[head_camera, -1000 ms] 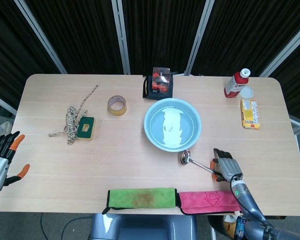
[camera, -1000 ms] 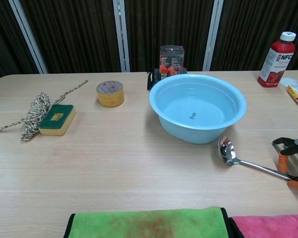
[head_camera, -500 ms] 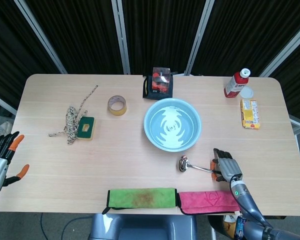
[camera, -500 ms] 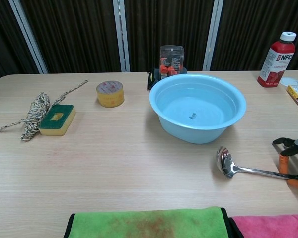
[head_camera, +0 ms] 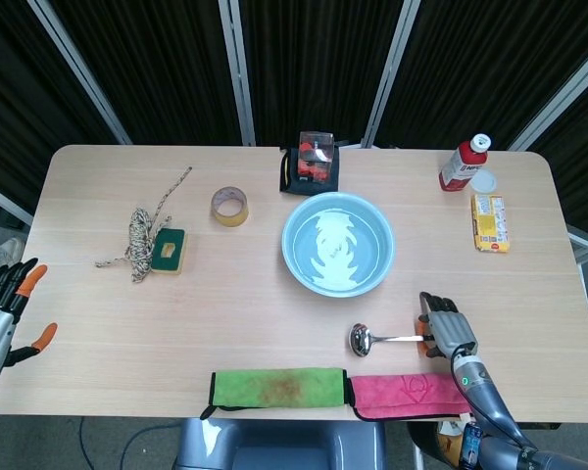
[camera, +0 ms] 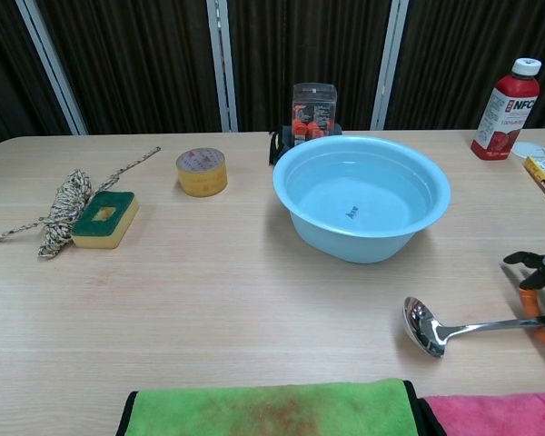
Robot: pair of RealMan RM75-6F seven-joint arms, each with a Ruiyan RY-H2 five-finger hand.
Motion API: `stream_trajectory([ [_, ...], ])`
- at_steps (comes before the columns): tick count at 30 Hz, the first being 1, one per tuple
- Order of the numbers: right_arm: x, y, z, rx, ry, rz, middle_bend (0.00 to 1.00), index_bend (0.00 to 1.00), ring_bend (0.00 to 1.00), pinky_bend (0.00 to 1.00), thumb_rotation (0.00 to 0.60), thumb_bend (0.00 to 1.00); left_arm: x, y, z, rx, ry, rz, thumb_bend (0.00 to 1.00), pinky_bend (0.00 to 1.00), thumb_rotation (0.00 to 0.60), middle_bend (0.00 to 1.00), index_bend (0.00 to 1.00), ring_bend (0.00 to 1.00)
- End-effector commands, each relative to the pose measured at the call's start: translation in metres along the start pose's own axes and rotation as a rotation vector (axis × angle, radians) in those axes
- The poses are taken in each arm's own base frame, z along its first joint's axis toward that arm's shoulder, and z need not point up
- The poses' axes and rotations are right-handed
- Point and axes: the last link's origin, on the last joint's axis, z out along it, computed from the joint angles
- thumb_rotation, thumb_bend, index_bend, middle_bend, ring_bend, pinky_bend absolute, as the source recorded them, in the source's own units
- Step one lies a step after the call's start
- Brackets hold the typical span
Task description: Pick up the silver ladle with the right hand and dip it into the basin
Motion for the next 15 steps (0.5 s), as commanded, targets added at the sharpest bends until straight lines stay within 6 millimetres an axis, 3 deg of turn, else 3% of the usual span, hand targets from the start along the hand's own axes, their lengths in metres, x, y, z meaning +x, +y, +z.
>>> stream_trajectory([
  [1, 0.004, 0.001, -0.003, -0.005, 0.005, -0.015, 0.0, 0.61, 0.0, 0.0, 0.6, 0.33, 0.001, 0.0, -0.001, -0.002, 0.002, -0.002, 0.32, 0.0, 0.6, 0.0, 0.0, 0.0],
  [15, 0.034, 0.001, -0.026, -0.007, 0.06, -0.058, 0.0, 0.67, 0.0, 0.0, 0.6, 0.37, 0.002, 0.002, -0.003, -0.015, 0.006, -0.011, 0.32, 0.0, 0.6, 0.0, 0.0, 0.0],
])
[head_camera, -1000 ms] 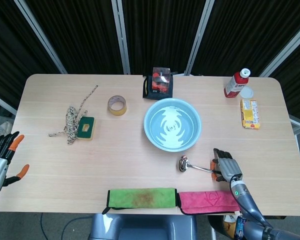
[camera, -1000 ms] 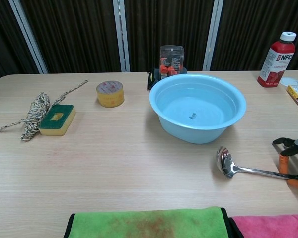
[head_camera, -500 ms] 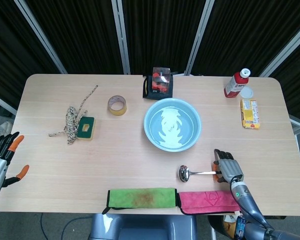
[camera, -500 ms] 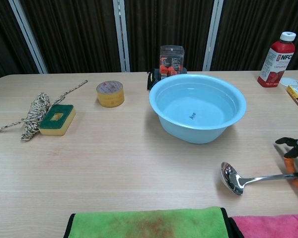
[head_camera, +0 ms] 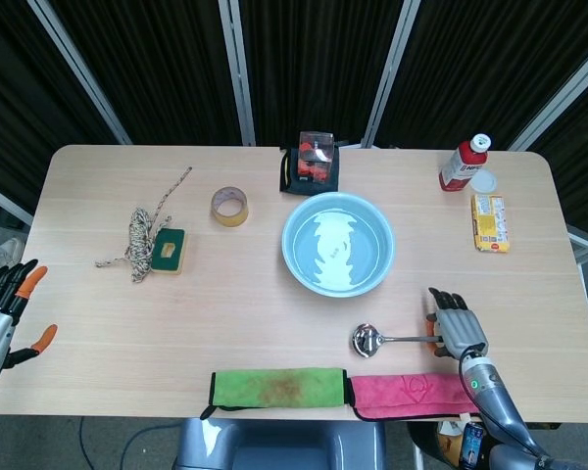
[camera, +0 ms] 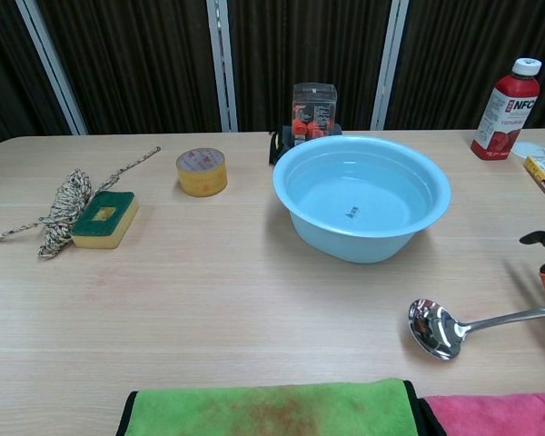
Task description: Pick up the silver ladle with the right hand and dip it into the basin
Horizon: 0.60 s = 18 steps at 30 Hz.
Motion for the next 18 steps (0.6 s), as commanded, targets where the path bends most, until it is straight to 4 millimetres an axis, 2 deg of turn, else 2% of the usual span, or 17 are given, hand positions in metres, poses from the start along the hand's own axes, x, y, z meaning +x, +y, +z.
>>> stream_trajectory([
  [1, 0.01, 0.002, -0.006, -0.005, 0.02, -0.017, 0.0, 0.67, 0.0, 0.0, 0.6, 0.38, 0.001, 0.0, -0.001, -0.002, 0.004, -0.003, 0.32, 0.0, 0.6, 0.0, 0.0, 0.0],
  [8, 0.029, 0.001, -0.019, -0.005, 0.019, -0.019, 0.0, 0.67, 0.0, 0.0, 0.6, 0.39, 0.002, -0.001, -0.001, -0.001, 0.004, -0.011, 0.32, 0.0, 0.6, 0.0, 0.0, 0.0],
  [18, 0.057, 0.002, -0.024, -0.009, -0.002, 0.008, 0.0, 0.68, 0.0, 0.0, 0.6, 0.4, 0.001, 0.0, -0.002, -0.004, 0.0, -0.01, 0.32, 0.0, 0.6, 0.0, 0.0, 0.0],
])
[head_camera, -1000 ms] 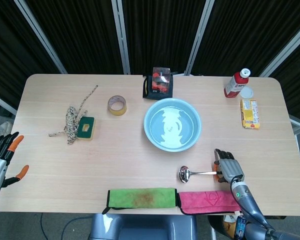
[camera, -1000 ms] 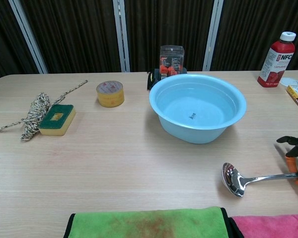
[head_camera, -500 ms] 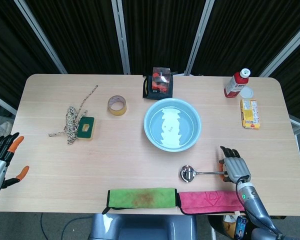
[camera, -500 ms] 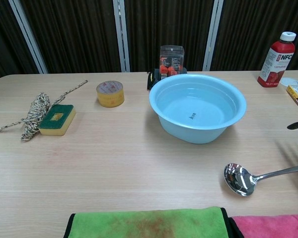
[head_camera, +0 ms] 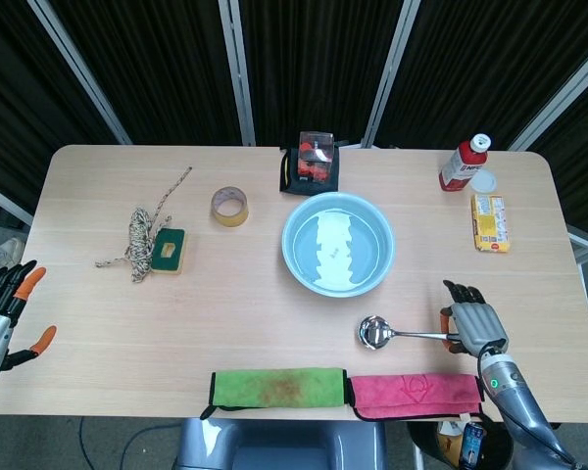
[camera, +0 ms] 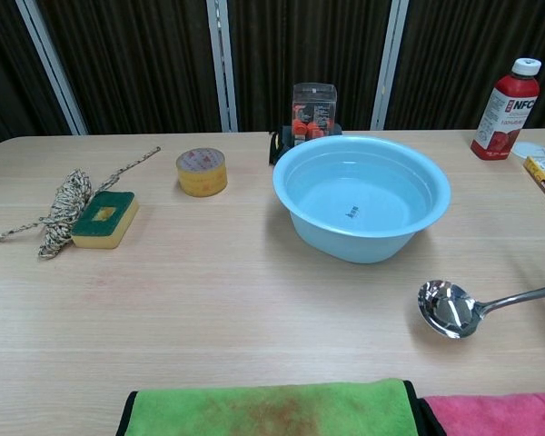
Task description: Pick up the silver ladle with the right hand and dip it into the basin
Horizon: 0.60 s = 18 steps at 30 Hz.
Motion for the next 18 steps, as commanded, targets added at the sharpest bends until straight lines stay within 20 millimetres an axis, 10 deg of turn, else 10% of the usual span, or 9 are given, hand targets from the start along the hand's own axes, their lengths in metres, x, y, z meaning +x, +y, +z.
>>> stream_trajectory([
  [1, 0.01, -0.001, -0.001, 0.003, -0.006, 0.022, 0.0, 0.68, 0.0, 0.0, 0.6, 0.4, -0.001, 0.0, 0.0, 0.0, -0.002, 0.001, 0.32, 0.0, 0.6, 0.0, 0.0, 0.0],
  [18, 0.099, -0.007, -0.009, -0.008, 0.031, 0.024, 0.0, 0.68, 0.0, 0.0, 0.6, 0.41, -0.004, 0.001, 0.002, 0.006, -0.012, 0.008, 0.32, 0.0, 0.6, 0.0, 0.0, 0.0],
])
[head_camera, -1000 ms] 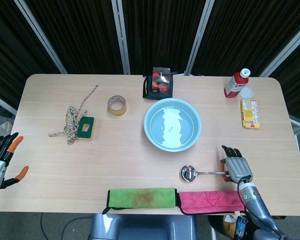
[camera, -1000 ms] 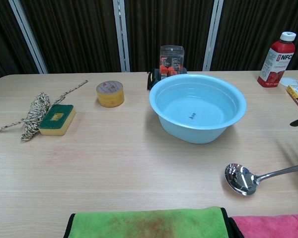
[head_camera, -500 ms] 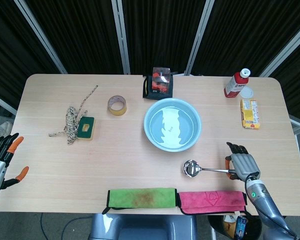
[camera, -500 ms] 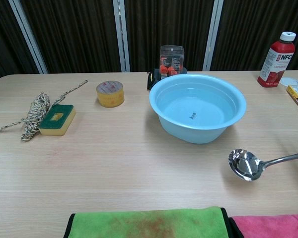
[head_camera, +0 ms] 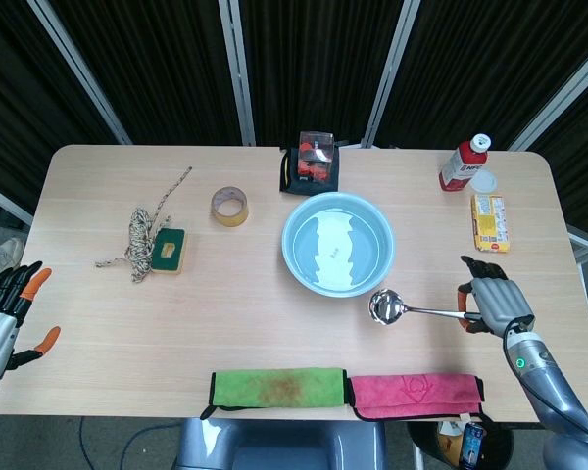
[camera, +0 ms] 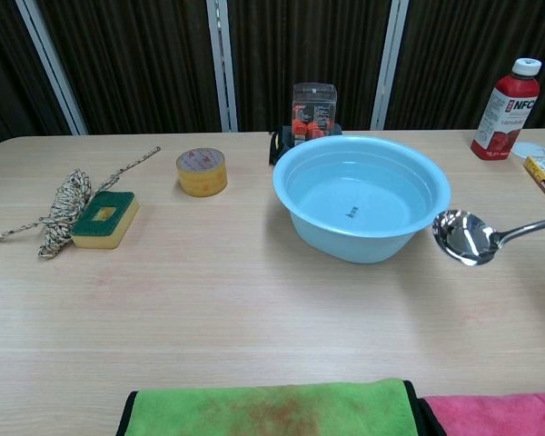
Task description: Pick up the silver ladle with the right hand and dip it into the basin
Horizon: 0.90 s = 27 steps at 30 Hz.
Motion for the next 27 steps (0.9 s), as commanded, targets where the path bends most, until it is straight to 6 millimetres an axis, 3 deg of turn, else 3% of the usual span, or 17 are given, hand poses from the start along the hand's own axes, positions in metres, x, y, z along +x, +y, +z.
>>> stream_trajectory([
  [1, 0.023, -0.011, 0.002, 0.012, 0.013, -0.005, 0.0, 0.68, 0.0, 0.0, 0.6, 0.41, 0.0, -0.001, 0.001, 0.006, 0.002, 0.002, 0.32, 0.0, 0.6, 0.0, 0.0, 0.0],
  [7, 0.05, -0.033, 0.005, 0.039, 0.015, -0.014, 0.0, 0.68, 0.0, 0.0, 0.6, 0.41, -0.003, -0.001, 0.003, 0.015, -0.006, 0.01, 0.32, 0.0, 0.6, 0.0, 0.0, 0.0],
  [14, 0.063, -0.061, 0.016, 0.064, 0.0, -0.051, 0.0, 0.68, 0.0, 0.0, 0.6, 0.4, -0.002, -0.003, 0.005, 0.027, -0.003, 0.004, 0.32, 0.0, 0.6, 0.0, 0.0, 0.0],
  [27, 0.037, -0.103, 0.067, 0.031, -0.112, -0.101, 0.0, 0.68, 0.0, 0.0, 0.6, 0.41, 0.0, -0.01, 0.008, 0.058, 0.001, 0.0, 0.32, 0.0, 0.6, 0.0, 0.0, 0.0],
])
